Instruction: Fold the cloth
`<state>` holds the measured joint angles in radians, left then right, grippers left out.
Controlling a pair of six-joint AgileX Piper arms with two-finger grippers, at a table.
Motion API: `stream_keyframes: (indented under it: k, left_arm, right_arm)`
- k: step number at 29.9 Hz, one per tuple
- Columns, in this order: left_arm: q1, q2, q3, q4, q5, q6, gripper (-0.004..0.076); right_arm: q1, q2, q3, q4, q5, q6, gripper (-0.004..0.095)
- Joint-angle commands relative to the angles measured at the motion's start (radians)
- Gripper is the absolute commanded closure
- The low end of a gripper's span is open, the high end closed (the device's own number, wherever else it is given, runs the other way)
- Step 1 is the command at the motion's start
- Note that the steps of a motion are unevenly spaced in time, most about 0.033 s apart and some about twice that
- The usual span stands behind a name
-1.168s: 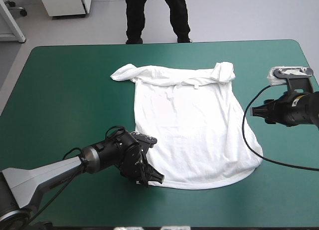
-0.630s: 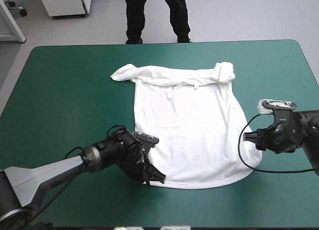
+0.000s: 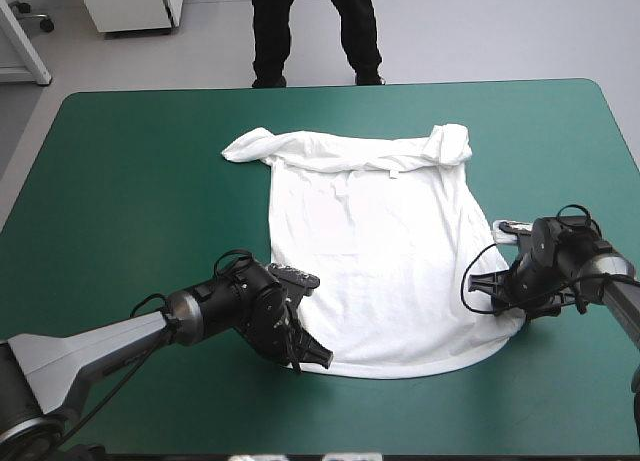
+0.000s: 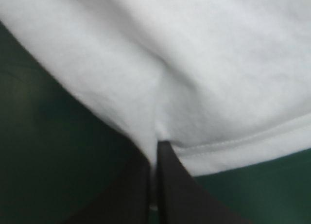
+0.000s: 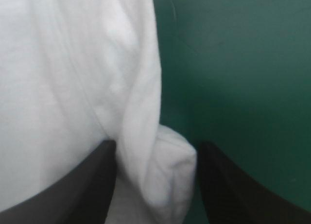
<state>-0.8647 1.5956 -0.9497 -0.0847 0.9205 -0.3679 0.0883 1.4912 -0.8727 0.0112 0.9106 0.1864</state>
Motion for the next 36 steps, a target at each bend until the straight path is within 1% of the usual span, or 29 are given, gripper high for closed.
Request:
stream_keyframes:
  k: [1,3,4,6,8,9,12,17,23,27,32,36]
  left_arm:
    - [-0.011,0.029,0.015,-0.057,-0.08,0.002,0.0733]
    - [-0.011,0.029,0.015,-0.057,-0.085,0.002,0.0733]
    - [-0.011,0.029,0.015,-0.057,-0.088,0.002,0.0733]
    - [-0.011,0.027,0.015,-0.05,-0.096,0.002,0.0733]
    - [-0.007,0.02,0.006,-0.016,-0.112,-0.003,0.0733]
    - [0.0,0.015,0.001,-0.001,-0.11,-0.008,0.0733]
    - [0.048,-0.016,-0.037,0.031,-0.108,-0.008,0.0733]
    - [0.199,-0.106,-0.129,0.085,-0.101,0.022,0.0733]
    - [0.377,-0.2,-0.322,0.079,-0.097,0.206,0.0733]
    - [0.461,-0.225,-0.481,0.079,-0.095,0.296,0.0733]
    - [0.524,-0.226,-0.708,0.085,-0.1,0.404,0.0733]
    - [0.531,-0.226,-0.868,0.117,-0.155,0.424,0.0733]
  right_arm:
    - [-0.007,0.004,0.006,0.005,-0.026,0.001,0.0411]
    - [-0.007,0.015,0.017,0.005,-0.031,0.001,0.0433]
    - [-0.007,0.015,0.02,0.008,-0.031,0.001,0.0461]
    - [-0.007,0.015,0.021,0.026,-0.02,-0.024,0.0628]
    - [-0.007,0.015,0.012,0.052,0.0,-0.059,0.0891]
    - [-0.007,0.012,0.007,0.057,0.009,-0.066,0.0915]
    - [-0.007,-0.002,-0.034,0.096,0.048,-0.115,0.0924]
    - [-0.007,-0.073,-0.166,0.172,0.081,-0.186,0.0925]
    - [-0.007,-0.143,-0.42,0.211,0.105,-0.217,0.0925]
    - [-0.007,-0.152,-0.618,0.267,0.111,-0.29,0.0925]
    - [-0.007,-0.152,-0.816,0.299,0.062,-0.349,0.0925]
    - [-0.007,-0.152,-0.971,0.317,-0.005,-0.425,0.0925]
